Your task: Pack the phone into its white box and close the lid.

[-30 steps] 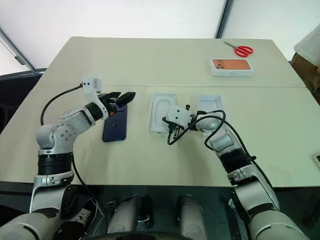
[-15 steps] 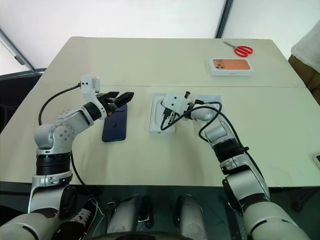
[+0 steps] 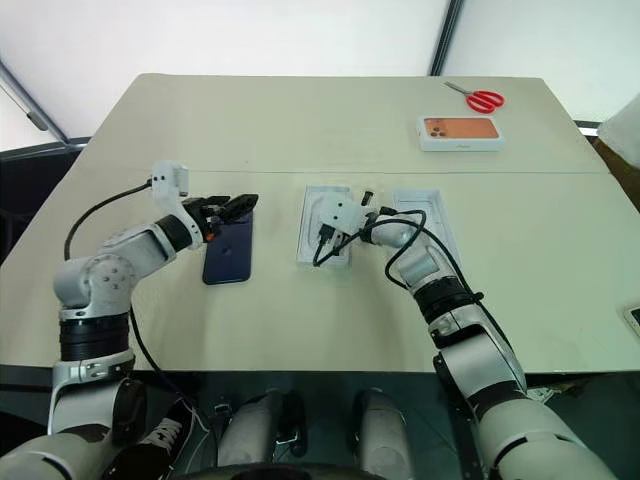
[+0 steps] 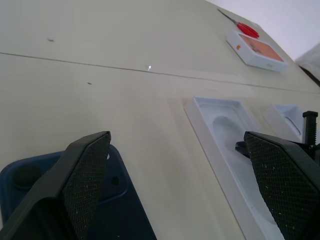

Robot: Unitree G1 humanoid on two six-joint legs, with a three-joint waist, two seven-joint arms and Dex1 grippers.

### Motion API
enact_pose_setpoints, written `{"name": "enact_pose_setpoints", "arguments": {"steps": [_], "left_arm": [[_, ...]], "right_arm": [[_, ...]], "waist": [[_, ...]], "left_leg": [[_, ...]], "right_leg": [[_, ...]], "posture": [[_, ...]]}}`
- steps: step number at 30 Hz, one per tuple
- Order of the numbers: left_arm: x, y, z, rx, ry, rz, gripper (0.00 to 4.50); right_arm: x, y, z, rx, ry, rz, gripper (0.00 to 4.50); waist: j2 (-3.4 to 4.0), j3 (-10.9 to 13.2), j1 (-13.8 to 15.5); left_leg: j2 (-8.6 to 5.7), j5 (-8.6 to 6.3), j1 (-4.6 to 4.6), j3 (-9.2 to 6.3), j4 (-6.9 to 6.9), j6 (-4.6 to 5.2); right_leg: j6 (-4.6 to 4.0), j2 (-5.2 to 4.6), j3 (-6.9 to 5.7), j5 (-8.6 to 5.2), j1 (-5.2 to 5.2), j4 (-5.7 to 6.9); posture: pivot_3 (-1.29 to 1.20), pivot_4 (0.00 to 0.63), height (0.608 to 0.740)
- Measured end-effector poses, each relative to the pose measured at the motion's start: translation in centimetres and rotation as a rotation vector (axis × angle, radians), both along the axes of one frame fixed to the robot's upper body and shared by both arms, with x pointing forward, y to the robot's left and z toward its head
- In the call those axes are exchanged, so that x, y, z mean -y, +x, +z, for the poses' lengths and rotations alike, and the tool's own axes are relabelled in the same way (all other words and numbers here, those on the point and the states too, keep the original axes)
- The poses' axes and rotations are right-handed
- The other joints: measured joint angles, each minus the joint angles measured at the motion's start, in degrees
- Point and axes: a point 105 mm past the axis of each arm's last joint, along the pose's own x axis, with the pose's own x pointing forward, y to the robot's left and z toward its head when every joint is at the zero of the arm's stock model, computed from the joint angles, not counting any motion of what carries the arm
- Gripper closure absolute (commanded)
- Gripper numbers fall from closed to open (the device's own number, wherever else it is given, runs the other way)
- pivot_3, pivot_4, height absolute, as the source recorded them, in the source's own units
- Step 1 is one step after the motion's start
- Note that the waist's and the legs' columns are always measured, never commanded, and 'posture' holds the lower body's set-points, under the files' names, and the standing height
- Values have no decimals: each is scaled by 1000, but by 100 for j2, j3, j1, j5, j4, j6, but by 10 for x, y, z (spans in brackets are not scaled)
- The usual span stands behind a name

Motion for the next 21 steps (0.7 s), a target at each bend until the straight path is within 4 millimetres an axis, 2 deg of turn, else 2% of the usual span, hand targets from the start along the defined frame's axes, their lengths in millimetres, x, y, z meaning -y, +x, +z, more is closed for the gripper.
{"name": "enact_pose_setpoints", "arguments": {"steps": [5, 7, 11, 15, 21], "left_arm": [[-31, -16, 0, -100, -88, 11, 0], [-43, -23, 0, -140, -86, 21, 0], [-66, -36, -8, -222, -38, 54, 0], [-69, -40, -20, -297, -38, 49, 0], [-57, -41, -38, -362, -39, 33, 0]], "right_arm": [[-26, -13, 28, -19, 122, 90, 4436], [-35, -19, 28, -34, 116, 128, 4436], [-60, -31, 16, -93, 82, 201, 4436], [-88, -37, -4, -174, -20, 235, 4436], [-94, -35, -14, -210, -94, 242, 4436]], "waist": [[1, 0, -26], [0, 0, -27], [1, 0, -1], [0, 0, 6], [-1, 0, 9]], "left_leg": [[3, 1, 0, -2, -3, -3], [1, 1, 0, -2, -3, -4], [0, -1, 0, -2, -4, -6], [-1, -6, -1, -2, -4, -16], [-3, -9, -3, -2, -5, -22]], "right_leg": [[0, 1, 1, 0, -3, 1], [0, 0, 1, 0, -3, 0], [-1, -1, 1, 0, -5, 1], [-1, -2, 1, 0, -7, 3], [-2, -4, 1, 0, -8, 3]], "posture": [[0, 150, 738], [0, 150, 738], [0, 150, 738], [0, 150, 738], [0, 150, 738]]}}
